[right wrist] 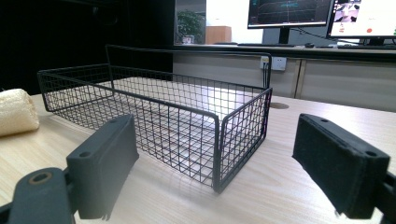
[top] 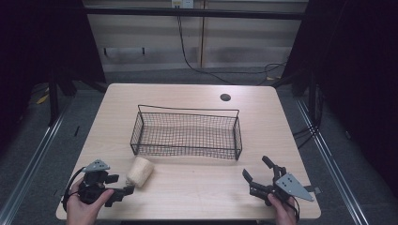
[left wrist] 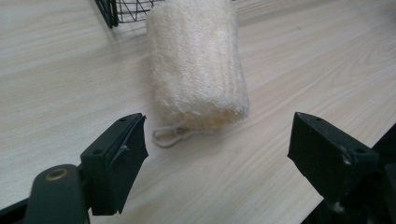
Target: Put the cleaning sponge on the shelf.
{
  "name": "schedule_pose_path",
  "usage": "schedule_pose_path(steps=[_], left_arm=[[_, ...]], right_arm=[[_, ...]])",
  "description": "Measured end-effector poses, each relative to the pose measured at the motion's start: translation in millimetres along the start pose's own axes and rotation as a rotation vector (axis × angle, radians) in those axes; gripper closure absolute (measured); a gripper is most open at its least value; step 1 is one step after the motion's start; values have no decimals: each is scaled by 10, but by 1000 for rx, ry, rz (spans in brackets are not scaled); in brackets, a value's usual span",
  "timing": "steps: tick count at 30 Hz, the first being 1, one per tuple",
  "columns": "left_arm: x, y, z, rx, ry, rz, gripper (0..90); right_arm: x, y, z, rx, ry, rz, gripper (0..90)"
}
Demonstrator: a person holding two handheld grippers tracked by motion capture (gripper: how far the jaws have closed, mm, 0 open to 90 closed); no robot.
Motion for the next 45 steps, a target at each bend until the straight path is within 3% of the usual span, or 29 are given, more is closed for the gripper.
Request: schedule_pose_path(steps=[9,13,19,24,25,26,29,32,35,37,42,45], left_arm=[[0,1,25,-7,-14,-5,183],[-4,-5,26,10,-9,-11,179],[11,-19,49,-4,-14,-32,177],[87,-5,55,20,-9,-28,177],[92,-4,43,31,-15,-37,177],[107,-11,30,41,25,-44,177],[112,-5,53,50,17,-75,192],[132,-7,76,37,16,-86,224],[166,-14,110,15,40,-101,282],[200,-6,139,20,57,-140,280],[282,22,183,-5,46,-152,280],[351,11,186,25,26,-190,239]], right_arm=[[-2,3,1,3,-3,-3,132],[0,0,1,0,0,0,132],[-2,1,2,2,-2,-3,131],[-2,2,2,2,-1,-4,131],[-1,1,3,-3,-2,-2,131],[0,0,1,0,0,-1,131],[-1,0,2,-1,-1,-3,131],[0,-2,5,-1,0,-2,131],[-1,-1,4,0,-1,-3,131],[-1,0,3,-1,-1,-3,131],[-2,0,3,2,-1,-4,131],[-2,-1,4,-1,-4,-3,132]])
Point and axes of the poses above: each handheld gripper's, and its own axes: y roughly backward along the jaws, x roughly out of its top, z roughly to its right, the point moved 7 cm from there along -y, roughly forward along the jaws, and after that the axes turned 6 degrees about -z, right-handed, at the moved point
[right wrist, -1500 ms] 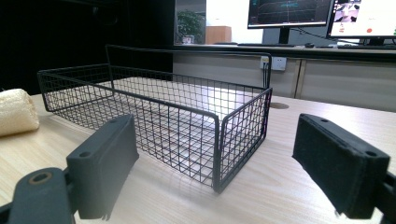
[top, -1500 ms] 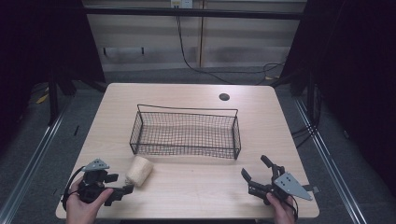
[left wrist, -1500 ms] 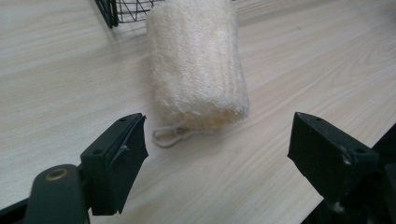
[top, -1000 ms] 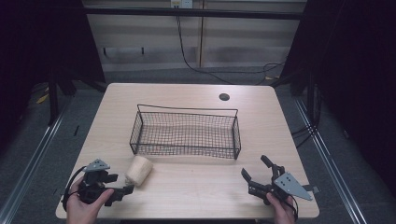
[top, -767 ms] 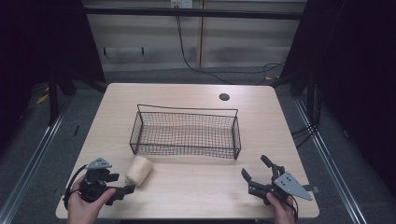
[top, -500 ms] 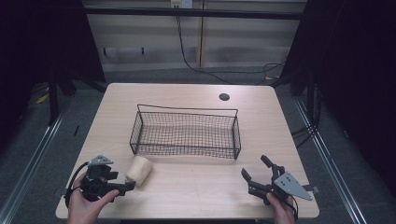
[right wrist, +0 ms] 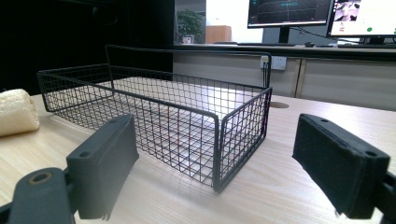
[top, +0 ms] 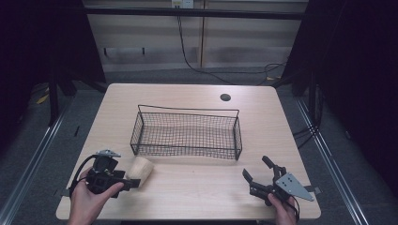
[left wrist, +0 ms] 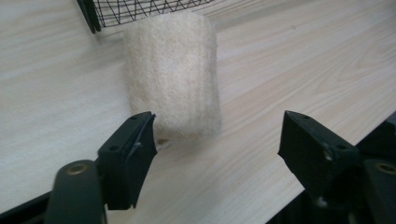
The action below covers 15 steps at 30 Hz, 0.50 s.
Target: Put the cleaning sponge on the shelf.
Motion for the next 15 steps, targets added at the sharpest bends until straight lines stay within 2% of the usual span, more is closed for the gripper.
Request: schedule_pose_path(steps=[2,4,8,9,13,15], left_arm=[[39,1,10,-1,-7,-17,234],[79,1,12,16,-20,-30,235],[171,-1,19,-3,-28,-64,211],[201,-11,37,-6,-30,-58,197],[282,-28,56,-24,-37,-82,194],[314,-35,43,-13,-37,-90,194]], right_arm=[[0,2,-1,2,2,0,131],[-1,2,-1,3,0,-1,131],[0,1,0,1,-2,0,131],[0,1,1,0,0,1,131],[-1,2,-1,0,-3,0,131],[0,2,0,-1,-1,1,132]])
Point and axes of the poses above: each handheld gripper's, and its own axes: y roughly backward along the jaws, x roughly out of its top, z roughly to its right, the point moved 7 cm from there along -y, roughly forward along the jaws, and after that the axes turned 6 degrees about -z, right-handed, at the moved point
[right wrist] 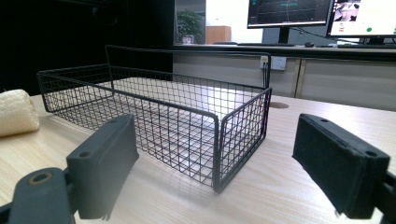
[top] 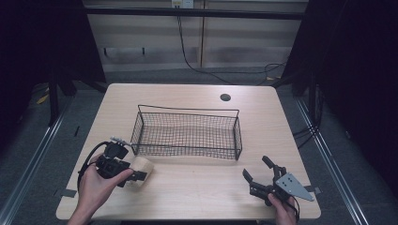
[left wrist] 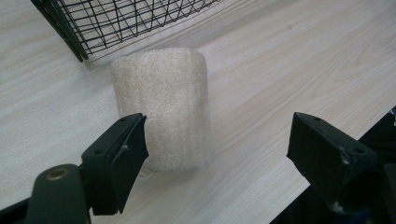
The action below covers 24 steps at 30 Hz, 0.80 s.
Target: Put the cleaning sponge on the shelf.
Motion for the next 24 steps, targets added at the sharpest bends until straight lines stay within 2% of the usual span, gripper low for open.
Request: schedule_pose_path(steps=[5,6,7,10,24], left_arm=[[1,-54,-28,5,-6,-27,200],[-10,-79,-27,9,3,-44,202],[-19,-97,-39,22,-2,-48,203],[-26,-109,-59,23,-10,-65,203],[-9,-278,-192,31,19,-136,188]], right_arm=[[2,3,1,1,2,3,132],[2,1,0,0,-2,2,132],[0,0,1,0,-2,1,132],[0,2,-1,3,3,0,132],[0,0,-2,5,3,-1,131]])
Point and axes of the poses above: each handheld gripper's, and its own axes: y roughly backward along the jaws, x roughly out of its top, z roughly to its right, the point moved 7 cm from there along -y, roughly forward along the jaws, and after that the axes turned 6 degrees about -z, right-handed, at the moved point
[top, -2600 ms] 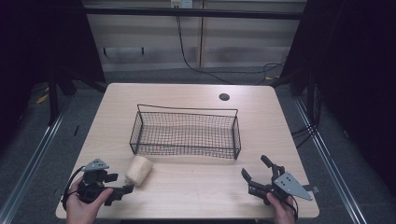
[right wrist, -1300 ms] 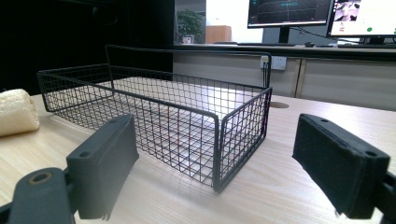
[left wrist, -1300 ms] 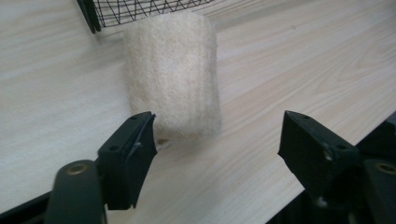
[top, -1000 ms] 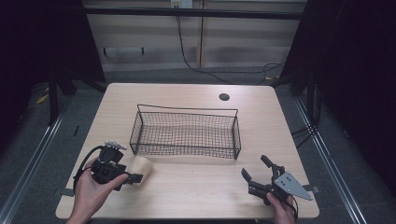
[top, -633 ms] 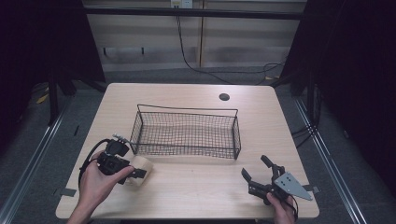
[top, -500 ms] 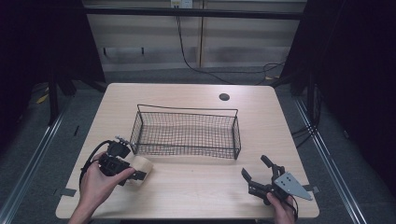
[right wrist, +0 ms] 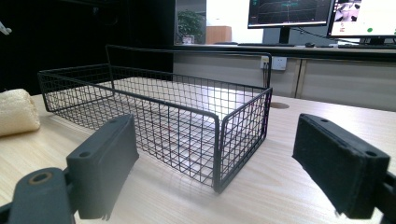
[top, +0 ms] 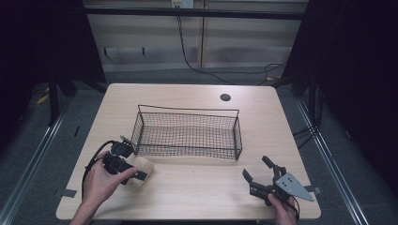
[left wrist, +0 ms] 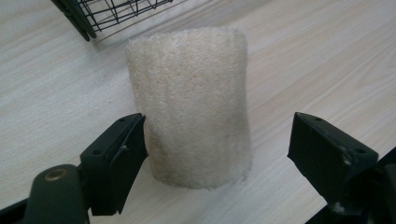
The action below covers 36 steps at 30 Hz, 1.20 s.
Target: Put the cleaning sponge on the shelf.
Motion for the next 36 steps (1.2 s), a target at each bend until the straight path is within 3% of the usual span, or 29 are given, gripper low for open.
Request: schedule_pose_path(steps=[9,18,36], left_arm=[[9,-111,-57,3,18,-46,189],[-1,-235,-44,73,11,-124,206],[-5,-311,-7,108,6,-144,284]], right_arm=[[1,-3,2,-1,0,1,131],[0,-3,2,-1,-1,1,131],[2,-5,2,3,2,3,131]])
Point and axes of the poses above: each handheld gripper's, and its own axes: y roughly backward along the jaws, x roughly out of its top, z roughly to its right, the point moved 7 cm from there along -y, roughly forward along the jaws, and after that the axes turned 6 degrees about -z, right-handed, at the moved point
